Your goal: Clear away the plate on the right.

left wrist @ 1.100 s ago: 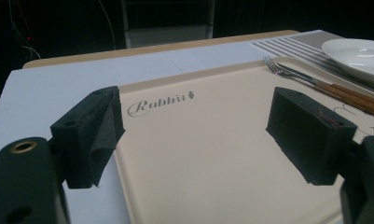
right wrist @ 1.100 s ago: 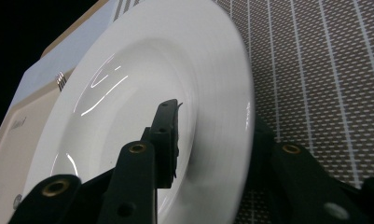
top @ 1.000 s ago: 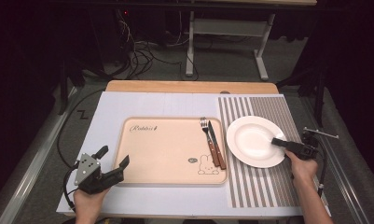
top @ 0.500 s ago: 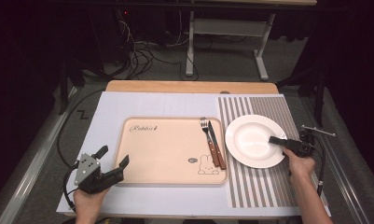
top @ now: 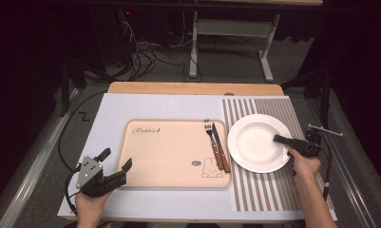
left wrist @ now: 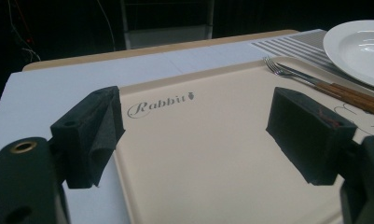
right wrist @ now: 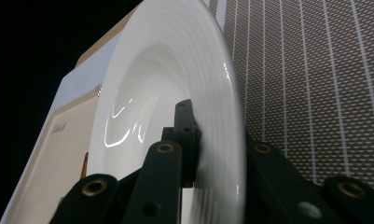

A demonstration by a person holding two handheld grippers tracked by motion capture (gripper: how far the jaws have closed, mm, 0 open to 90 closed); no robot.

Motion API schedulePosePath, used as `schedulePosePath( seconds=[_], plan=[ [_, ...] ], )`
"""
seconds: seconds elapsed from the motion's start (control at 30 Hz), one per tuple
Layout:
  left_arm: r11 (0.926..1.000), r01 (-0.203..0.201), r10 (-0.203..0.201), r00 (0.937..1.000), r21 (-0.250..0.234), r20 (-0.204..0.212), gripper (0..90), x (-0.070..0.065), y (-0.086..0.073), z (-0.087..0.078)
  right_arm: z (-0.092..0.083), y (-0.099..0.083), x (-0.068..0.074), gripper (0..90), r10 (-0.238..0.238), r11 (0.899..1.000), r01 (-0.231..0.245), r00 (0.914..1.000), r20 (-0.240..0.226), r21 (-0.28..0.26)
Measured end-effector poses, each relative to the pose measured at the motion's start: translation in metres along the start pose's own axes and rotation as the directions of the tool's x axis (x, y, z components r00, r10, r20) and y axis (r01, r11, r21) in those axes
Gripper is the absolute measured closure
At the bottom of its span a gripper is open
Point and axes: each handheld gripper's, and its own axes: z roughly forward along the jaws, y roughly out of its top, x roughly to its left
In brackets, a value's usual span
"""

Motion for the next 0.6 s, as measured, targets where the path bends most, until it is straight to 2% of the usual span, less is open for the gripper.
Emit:
schedulePosePath(
  seconds=[0.2, 0.6],
  plan=[
    [1.0000, 0.000, 0.000, 1.0000, -0.003, -0.002, 19.3, 0.000, 0.000, -0.001, -0.002, 0.001, 0.002, 83.2, -0.010, 1.000, 0.010, 0.9999, -0.001, 0.009],
    [1.0000, -0.006, 0.006, 0.9999, -0.005, -0.009, 19.6, 0.001, 0.000, -0.001, -0.005, 0.003, 0.014, 83.1, -0.016, 1.000, 0.017, 0.9977, -0.066, 0.002]
  ],
)
